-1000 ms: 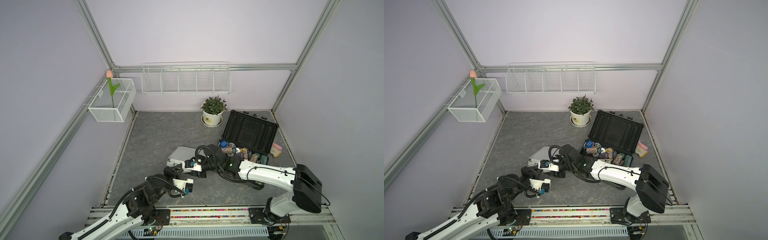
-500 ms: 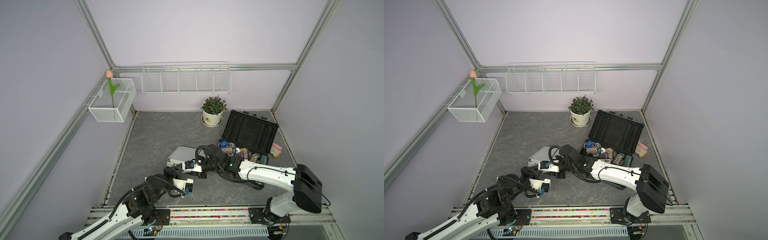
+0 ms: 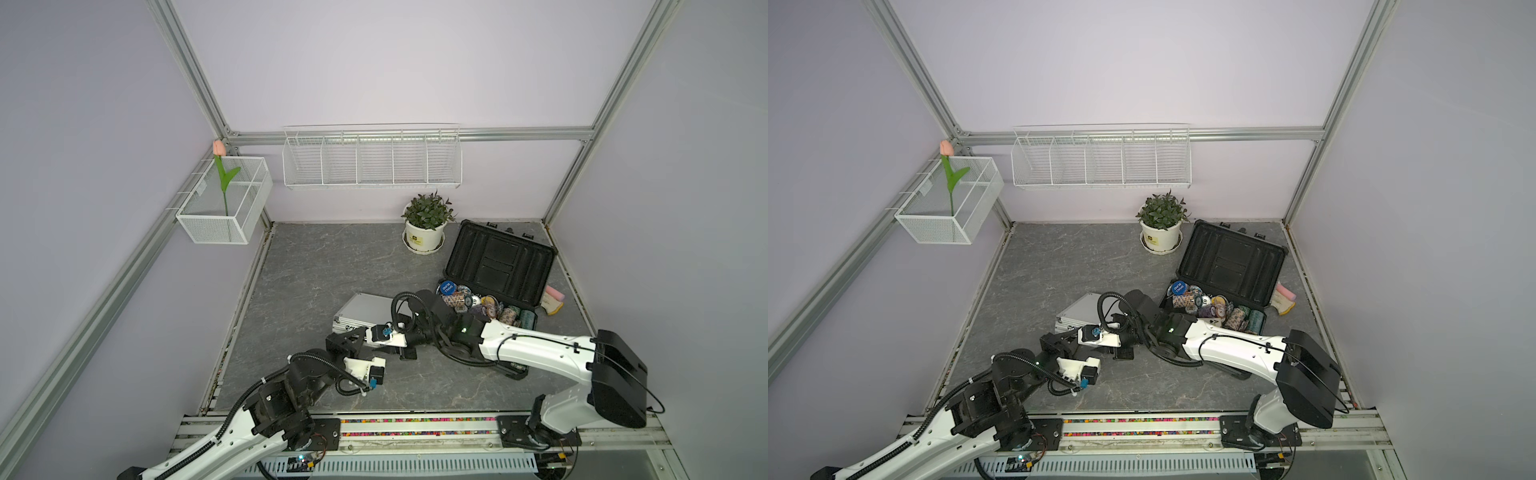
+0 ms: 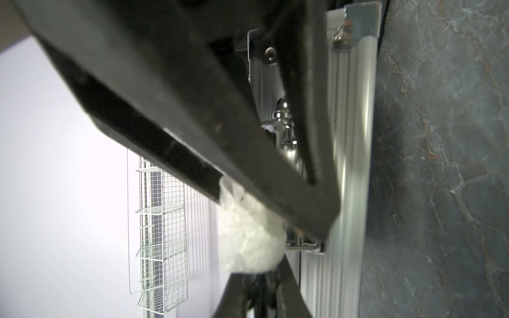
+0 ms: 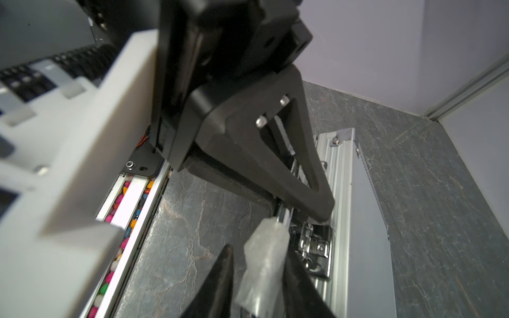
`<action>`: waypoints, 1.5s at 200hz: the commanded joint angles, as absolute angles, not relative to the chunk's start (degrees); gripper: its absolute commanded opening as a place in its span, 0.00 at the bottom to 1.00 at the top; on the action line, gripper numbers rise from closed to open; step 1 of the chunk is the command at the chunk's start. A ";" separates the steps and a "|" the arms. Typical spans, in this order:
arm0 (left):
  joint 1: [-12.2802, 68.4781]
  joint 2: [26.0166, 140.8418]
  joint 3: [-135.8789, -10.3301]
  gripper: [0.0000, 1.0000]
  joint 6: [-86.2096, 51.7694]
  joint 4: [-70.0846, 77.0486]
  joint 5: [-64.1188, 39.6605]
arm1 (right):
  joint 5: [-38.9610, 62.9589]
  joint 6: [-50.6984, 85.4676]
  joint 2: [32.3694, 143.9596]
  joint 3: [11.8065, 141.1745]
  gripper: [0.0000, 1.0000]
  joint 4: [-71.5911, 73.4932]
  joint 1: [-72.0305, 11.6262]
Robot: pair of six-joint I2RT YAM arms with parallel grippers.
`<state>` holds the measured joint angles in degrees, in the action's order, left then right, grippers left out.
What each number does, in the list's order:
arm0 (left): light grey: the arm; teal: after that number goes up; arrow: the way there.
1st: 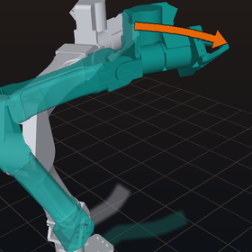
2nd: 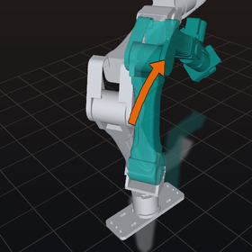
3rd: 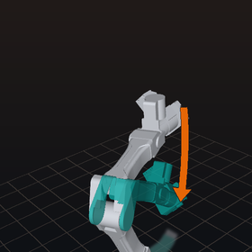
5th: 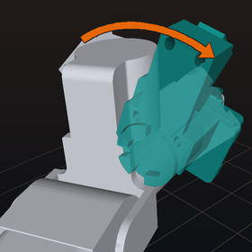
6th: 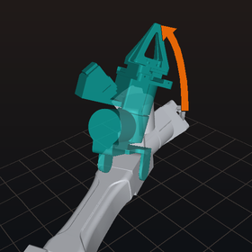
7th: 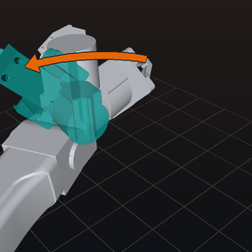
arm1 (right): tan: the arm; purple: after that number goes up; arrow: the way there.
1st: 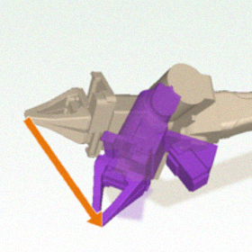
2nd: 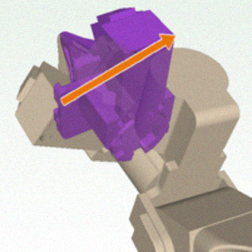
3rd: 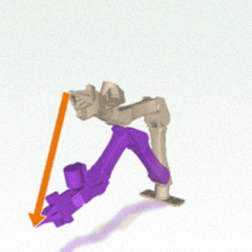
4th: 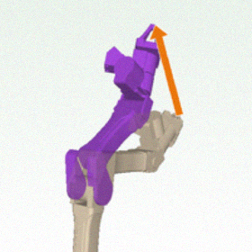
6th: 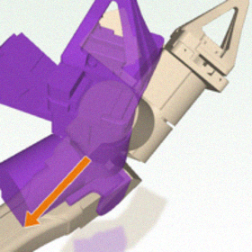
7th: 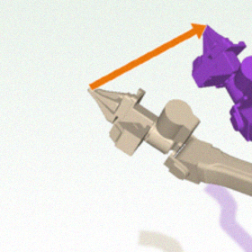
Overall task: Open the poker set cases
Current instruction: Open the fastener on the poker set case, then place the poker set case at the center of the board.
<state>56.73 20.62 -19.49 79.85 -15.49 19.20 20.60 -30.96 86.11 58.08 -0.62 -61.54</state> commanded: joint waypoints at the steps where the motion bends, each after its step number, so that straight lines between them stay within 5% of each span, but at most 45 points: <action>1: 56.27 19.61 -21.05 0.00 82.34 -11.60 20.61 | 21.14 -31.91 84.16 57.48 0.44 -0.92 -62.24; 28: 56.21 19.92 -20.98 0.00 82.35 -11.74 20.69 | 17.45 -31.37 82.03 54.00 0.61 5.38 -62.34; 92: 56.10 20.80 -22.05 0.00 81.73 -13.97 20.82 | 11.61 -29.54 78.73 50.74 0.68 10.84 -62.27; 300: 55.99 31.20 -27.93 0.00 64.86 -34.19 14.80 | -7.81 -9.47 66.19 38.93 0.70 18.84 -61.35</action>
